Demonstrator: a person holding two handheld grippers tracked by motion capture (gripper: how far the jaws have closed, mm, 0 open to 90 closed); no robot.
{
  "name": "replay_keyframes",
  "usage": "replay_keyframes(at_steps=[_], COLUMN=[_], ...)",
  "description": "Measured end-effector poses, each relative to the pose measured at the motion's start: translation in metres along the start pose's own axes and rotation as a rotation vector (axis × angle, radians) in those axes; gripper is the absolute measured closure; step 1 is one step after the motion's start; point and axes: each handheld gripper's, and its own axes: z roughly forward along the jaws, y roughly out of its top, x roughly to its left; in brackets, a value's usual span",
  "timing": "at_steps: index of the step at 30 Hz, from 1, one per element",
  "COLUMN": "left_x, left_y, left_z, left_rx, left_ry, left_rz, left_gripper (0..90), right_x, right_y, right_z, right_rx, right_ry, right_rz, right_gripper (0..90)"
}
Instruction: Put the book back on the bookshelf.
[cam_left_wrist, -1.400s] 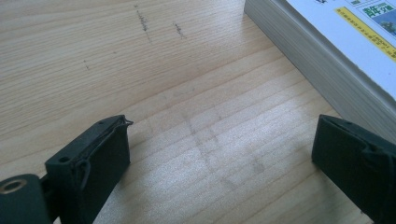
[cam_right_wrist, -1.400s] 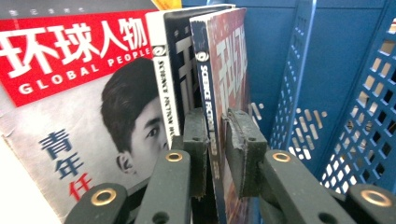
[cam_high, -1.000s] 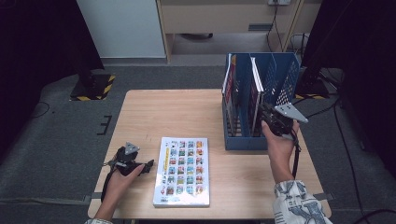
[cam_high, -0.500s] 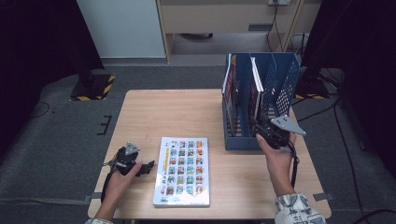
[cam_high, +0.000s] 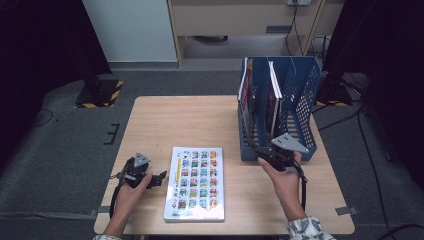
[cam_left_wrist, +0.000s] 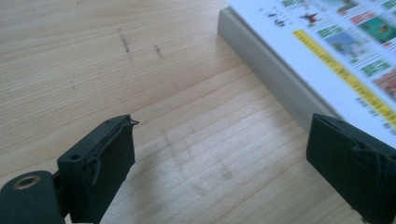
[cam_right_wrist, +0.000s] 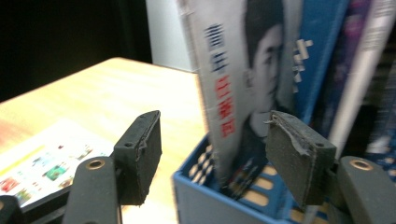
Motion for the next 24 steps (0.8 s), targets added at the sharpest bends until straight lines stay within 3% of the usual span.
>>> replay_keyframes(at_steps=[8,21,23,24], left_x=[-0.012,-0.036,-0.038,-0.04], left_y=[0.008,0.012,0.012,0.012], left_z=[-0.007,-0.001,0.0,0.001], left_rx=[-0.02,0.03,0.033,0.037], left_ry=[-0.046,-0.085,-0.089,-0.093], left_rz=[0.002,0.028,0.024,0.023], left_gripper=[8.8,9.3,9.4,9.5], right_x=[0.028,0.07,0.072,0.078], right_y=[-0.005,-0.021,-0.022,-0.025], right_z=[0.01,0.03,0.032,0.036], right_rx=[0.049,0.148,0.152,0.172], right_ry=[0.077,0.222,0.227,0.255], right_rz=[-0.059,-0.121,-0.126,-0.128], right_gripper=[32.6,22.9,21.8,19.6])
